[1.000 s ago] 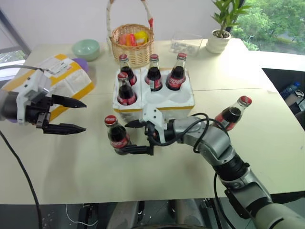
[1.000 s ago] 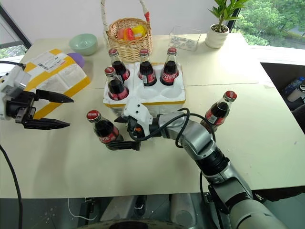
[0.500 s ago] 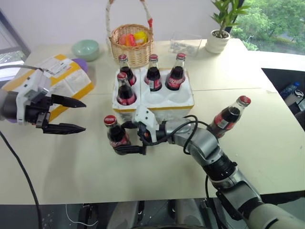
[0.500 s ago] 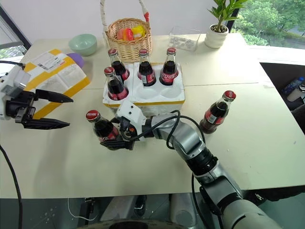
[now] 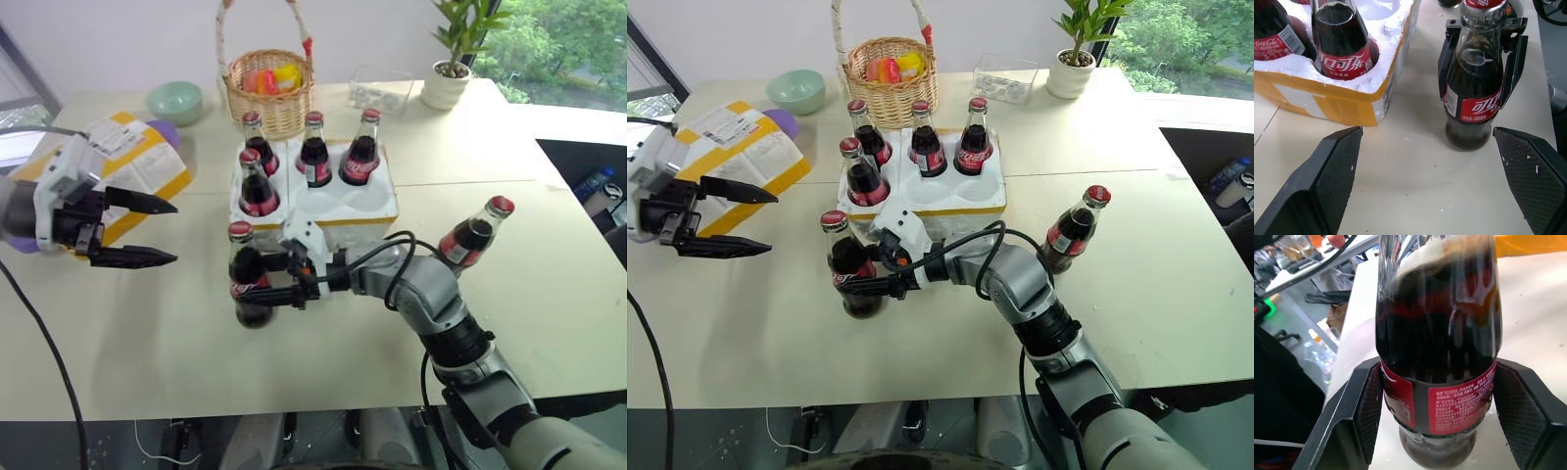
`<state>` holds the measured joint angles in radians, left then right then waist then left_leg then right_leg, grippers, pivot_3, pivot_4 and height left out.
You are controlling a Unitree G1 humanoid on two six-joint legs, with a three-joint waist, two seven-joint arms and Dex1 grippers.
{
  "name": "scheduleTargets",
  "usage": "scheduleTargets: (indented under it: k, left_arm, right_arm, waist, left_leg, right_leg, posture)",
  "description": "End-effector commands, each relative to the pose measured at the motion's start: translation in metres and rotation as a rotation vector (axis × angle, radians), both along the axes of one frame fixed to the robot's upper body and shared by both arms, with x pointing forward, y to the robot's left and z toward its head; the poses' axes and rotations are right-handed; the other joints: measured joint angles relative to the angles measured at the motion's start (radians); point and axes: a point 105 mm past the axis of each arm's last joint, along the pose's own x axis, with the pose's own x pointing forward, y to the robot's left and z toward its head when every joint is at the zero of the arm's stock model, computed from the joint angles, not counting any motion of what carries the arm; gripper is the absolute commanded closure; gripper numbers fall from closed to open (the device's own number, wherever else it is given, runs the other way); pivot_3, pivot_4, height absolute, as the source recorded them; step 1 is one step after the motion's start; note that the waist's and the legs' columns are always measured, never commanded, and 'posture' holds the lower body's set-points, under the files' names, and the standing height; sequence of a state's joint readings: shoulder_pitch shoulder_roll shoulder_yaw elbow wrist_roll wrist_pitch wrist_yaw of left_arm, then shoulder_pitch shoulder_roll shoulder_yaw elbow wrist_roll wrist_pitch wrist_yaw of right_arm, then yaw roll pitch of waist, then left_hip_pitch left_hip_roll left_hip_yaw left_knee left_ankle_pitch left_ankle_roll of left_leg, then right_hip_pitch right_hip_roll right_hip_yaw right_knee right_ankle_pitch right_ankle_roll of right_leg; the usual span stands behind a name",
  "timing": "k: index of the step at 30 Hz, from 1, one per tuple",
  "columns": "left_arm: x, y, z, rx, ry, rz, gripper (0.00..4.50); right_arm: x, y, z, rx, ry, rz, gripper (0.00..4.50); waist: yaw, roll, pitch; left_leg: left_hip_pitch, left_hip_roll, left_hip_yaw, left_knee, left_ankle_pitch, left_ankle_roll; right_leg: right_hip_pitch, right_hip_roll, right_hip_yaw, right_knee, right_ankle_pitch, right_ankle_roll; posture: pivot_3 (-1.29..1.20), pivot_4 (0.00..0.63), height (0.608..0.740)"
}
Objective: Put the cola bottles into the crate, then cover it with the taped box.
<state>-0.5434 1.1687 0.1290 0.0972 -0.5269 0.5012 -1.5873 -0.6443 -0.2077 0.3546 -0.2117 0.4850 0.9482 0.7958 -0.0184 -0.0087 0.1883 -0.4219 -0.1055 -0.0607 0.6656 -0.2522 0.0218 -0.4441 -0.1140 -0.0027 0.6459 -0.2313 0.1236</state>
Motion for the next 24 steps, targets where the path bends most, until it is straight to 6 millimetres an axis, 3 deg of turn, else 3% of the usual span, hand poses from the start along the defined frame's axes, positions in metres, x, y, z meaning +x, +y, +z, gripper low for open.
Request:
scheduleTargets:
  k: [1, 8, 14, 21, 24]
  left_arm:
    - [0.003, -0.002, 0.007, 0.010, -0.040, -0.011, 0.00]
    - [0.008, -0.008, 0.009, -0.003, -0.048, -0.034, 0.00]
    - [0.010, -0.016, 0.014, -0.036, -0.059, -0.066, 0.00]
    - [0.008, -0.021, 0.014, -0.037, -0.067, -0.086, 0.00]
    - [0.008, -0.021, 0.014, -0.036, -0.069, -0.084, 0.00]
  right_arm:
    - [-0.007, -0.005, 0.054, 0.123, -0.100, 0.023, 1.76]
    - [0.002, -0.036, 0.108, 0.138, -0.171, -0.081, 1.76]
    - [0.029, -0.065, 0.134, 0.056, -0.293, -0.268, 1.76]
    - [0.081, -0.092, 0.132, 0.010, -0.347, -0.495, 1.76]
    - [0.090, -0.094, 0.131, 0.030, -0.328, -0.529, 1.76]
  waist:
    - [0.002, 0.000, 0.000]
    - [0.002, 0.000, 0.000]
    - [0.001, 0.000, 0.000]
    - [0.002, 0.000, 0.000]
    - [0.000, 0.000, 0.000]
  left_leg:
    - [0.000, 0.000, 0.000, 0.000, 0.000, 0.000]
    - [0.000, 0.000, 0.000, 0.000, 0.000, 0.001]
    - [0.000, 0.000, 0.000, 0.000, -0.001, 0.002]
    - [0.000, -0.001, 0.001, 0.000, -0.002, 0.003]
    - [0.000, -0.001, 0.001, 0.000, 0.000, 0.001]
  right_leg:
    - [0.000, 0.000, 0.000, 0.000, 0.000, 0.000]
    - [0.000, 0.000, 0.000, 0.000, 0.000, 0.000]
    - [0.000, -0.001, 0.000, 0.000, 0.000, 0.000]
    - [0.000, -0.002, 0.000, 0.000, 0.000, 0.000]
    - [0.000, -0.002, 0.000, 0.000, 0.000, 0.000]
  posture:
    - [0.00, 0.150, 0.739]
    - [0.00, 0.150, 0.739]
    - [0.00, 0.150, 0.739]
    - [0.00, 0.150, 0.739]
    - [0.00, 0.150, 0.739]
